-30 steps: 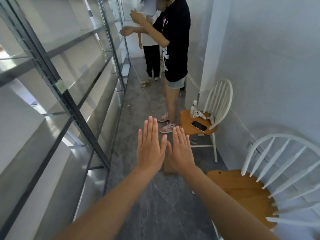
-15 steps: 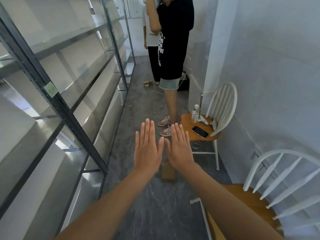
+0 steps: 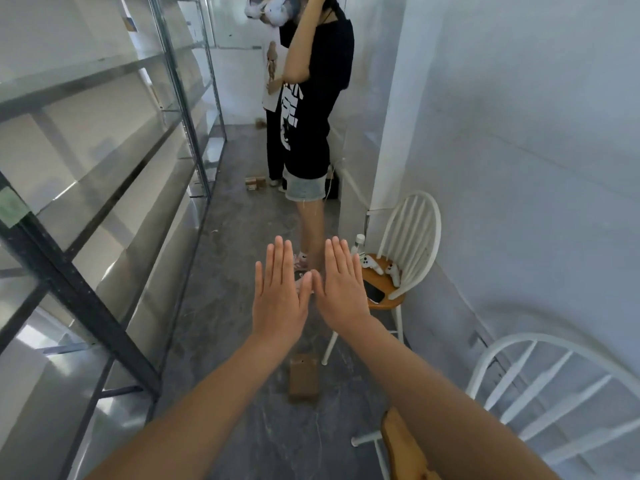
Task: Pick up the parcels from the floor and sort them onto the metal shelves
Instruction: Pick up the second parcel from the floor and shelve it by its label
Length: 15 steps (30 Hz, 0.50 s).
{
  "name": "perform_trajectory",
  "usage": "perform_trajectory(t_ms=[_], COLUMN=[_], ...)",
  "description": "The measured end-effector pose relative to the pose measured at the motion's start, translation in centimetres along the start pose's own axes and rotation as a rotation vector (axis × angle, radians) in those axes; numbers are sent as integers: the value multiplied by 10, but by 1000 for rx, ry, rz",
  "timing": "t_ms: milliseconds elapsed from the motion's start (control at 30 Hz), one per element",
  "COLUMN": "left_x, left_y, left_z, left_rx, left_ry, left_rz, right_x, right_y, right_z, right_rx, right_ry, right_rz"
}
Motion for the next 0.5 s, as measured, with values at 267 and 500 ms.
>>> perform_trajectory(t_ms=[267,500], left_x=[44,92], left_y=[-4,-21], left_z=[75,119], left_rx=[33,97], left_ry=[-37,-52], left_rz=[-30,-55], right_x=[10,19], right_y=[-16,-50], right_z=[81,132], right_rx=[-11,61], right_ry=[-75,-135], right_rz=[-6,-20])
Point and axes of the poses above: each hand's wrist, its own z-axis towards the middle knuckle, its own y-axis out of the back of the hand, x = y × z, the point moved 2 cm from there along z, towards the middle knuckle, and after that the axes turned 10 degrees about x, right-handed, at the moved point
